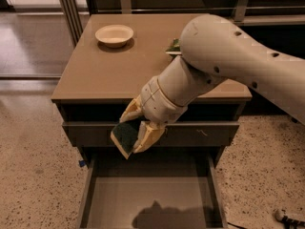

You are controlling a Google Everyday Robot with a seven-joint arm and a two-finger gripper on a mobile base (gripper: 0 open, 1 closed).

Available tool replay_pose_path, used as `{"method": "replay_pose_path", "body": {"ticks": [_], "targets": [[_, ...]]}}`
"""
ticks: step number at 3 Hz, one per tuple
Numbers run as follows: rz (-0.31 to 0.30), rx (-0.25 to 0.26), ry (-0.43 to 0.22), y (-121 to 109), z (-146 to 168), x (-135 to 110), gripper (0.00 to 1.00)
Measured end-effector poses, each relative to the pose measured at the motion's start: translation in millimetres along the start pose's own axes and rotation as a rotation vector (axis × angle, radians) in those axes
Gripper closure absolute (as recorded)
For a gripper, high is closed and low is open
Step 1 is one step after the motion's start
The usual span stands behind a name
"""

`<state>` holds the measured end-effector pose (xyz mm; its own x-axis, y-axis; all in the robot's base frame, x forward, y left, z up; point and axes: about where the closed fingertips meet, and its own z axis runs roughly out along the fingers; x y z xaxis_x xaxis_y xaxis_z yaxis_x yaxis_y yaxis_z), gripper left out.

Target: Place sponge into middle drawer

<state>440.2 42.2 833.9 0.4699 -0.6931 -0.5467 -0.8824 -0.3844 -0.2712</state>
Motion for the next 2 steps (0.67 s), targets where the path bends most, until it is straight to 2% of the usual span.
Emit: {"method": "replay_pose_path", "body": {"ticks": [2], "targets": [[-0.003,0.004,0.032,15,31,40,1.0]]}}
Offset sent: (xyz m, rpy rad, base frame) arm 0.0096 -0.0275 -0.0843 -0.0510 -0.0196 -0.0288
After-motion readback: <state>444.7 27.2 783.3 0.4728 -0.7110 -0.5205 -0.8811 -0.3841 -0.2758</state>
